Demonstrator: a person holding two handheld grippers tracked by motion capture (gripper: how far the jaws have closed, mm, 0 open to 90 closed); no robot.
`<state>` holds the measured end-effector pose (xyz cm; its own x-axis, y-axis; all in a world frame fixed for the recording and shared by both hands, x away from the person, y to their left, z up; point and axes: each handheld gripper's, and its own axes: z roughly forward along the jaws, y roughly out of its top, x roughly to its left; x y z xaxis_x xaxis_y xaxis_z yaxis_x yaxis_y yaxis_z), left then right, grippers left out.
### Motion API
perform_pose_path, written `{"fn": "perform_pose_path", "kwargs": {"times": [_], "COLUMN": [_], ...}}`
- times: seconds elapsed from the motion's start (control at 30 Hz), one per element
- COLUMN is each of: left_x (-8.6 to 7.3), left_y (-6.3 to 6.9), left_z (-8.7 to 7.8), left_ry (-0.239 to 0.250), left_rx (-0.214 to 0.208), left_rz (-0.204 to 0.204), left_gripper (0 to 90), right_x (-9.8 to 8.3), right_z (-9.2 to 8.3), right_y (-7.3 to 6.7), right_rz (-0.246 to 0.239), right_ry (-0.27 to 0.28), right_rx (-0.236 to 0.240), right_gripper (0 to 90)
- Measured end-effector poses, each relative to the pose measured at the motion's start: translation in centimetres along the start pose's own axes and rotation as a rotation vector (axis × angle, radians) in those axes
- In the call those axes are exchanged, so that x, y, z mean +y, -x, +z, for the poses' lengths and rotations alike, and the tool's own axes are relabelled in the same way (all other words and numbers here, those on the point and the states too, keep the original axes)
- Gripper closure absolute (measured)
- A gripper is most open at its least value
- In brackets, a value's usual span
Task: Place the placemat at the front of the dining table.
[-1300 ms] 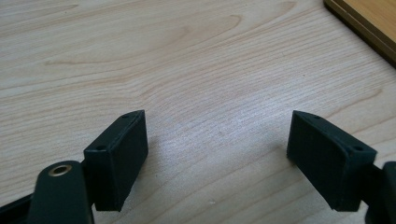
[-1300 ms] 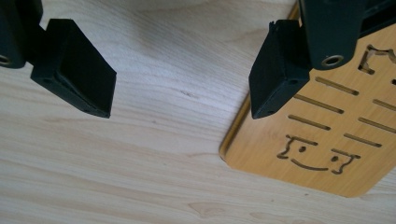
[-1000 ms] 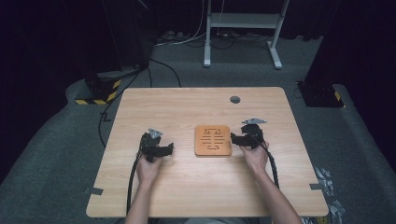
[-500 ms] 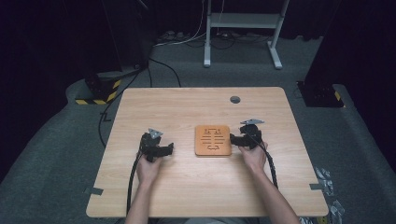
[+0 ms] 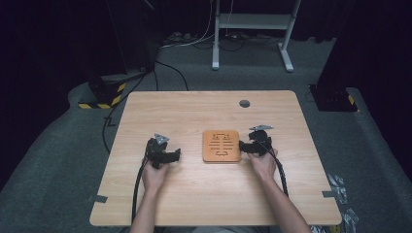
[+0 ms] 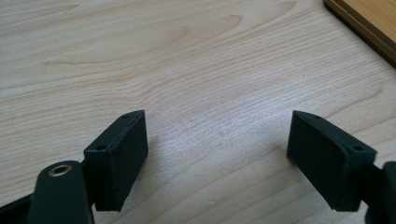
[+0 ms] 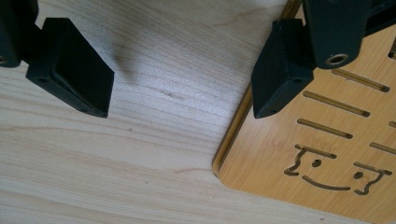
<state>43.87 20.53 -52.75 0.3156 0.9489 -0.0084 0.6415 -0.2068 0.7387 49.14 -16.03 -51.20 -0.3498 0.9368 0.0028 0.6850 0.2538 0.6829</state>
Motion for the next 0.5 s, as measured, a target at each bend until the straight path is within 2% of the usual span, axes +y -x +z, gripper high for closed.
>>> {"fn": "perform_pose_path", "kwargs": {"times": [0.5], "left_x": [0.0], "left_y": [0.0], "left_z": [0.0], "left_ry": [0.001], "left_rx": [0.0], "left_rz": [0.001], "left_gripper": [20.4], "right_x": [-0.04], "right_z": [-0.15], "right_y": [-0.15], "right_rz": [0.006], "right_ry": [0.011], "right_rx": [0.015], "right_gripper": [21.4]}}
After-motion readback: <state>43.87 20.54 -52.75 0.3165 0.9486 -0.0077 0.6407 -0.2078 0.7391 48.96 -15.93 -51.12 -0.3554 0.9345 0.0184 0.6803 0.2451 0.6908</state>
